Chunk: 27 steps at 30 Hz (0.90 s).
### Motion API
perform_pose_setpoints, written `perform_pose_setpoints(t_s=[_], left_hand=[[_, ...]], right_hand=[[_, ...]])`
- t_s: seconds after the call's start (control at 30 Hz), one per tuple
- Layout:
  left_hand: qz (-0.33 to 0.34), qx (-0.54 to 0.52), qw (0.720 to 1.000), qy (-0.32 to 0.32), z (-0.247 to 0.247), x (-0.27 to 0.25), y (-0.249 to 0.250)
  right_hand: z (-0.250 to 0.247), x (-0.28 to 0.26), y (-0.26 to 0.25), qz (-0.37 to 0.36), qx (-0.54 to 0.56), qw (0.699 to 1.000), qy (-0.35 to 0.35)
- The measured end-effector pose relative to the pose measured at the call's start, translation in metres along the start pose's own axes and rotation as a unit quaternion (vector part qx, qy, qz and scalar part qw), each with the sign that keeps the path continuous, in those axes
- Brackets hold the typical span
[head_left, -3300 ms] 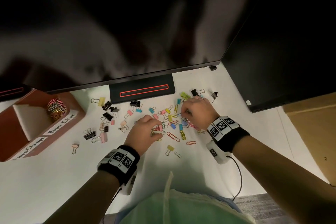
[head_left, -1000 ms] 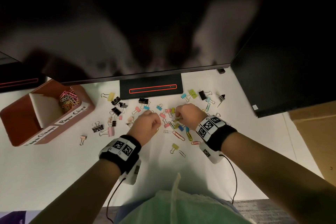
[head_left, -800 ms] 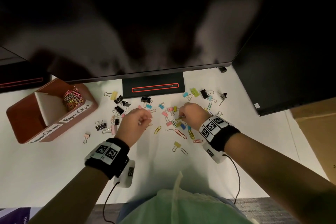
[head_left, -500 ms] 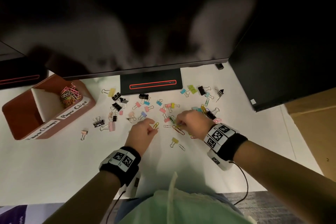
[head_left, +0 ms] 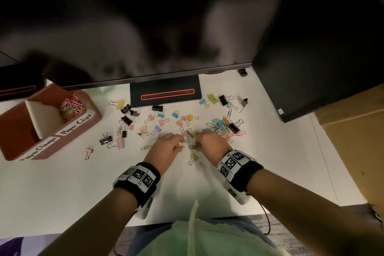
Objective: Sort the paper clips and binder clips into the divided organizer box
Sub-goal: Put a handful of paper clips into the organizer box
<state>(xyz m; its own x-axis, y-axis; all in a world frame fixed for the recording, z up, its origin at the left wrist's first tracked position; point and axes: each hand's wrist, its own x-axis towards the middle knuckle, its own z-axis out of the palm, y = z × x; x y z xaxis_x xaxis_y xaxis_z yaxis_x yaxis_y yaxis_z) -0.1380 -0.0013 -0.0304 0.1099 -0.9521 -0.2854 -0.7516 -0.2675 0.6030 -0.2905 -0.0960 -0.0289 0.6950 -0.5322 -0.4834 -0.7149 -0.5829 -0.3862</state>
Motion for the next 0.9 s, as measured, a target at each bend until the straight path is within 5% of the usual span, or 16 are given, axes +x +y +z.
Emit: perform_pose_setpoints(t_s=[0.57,0.9], left_hand=[[-0.069,0.017,0.997,-0.001,0.01,0.018,0.013],[-0.005,0.029,0.999,0.021,0.006,0.02,0.021]], right_hand=[[0.001,0.009,0.014,0.036,-0.021,0.998,-0.051],[-0.014,0.005,0.017,0.021,-0.008,0.998,-0.053]])
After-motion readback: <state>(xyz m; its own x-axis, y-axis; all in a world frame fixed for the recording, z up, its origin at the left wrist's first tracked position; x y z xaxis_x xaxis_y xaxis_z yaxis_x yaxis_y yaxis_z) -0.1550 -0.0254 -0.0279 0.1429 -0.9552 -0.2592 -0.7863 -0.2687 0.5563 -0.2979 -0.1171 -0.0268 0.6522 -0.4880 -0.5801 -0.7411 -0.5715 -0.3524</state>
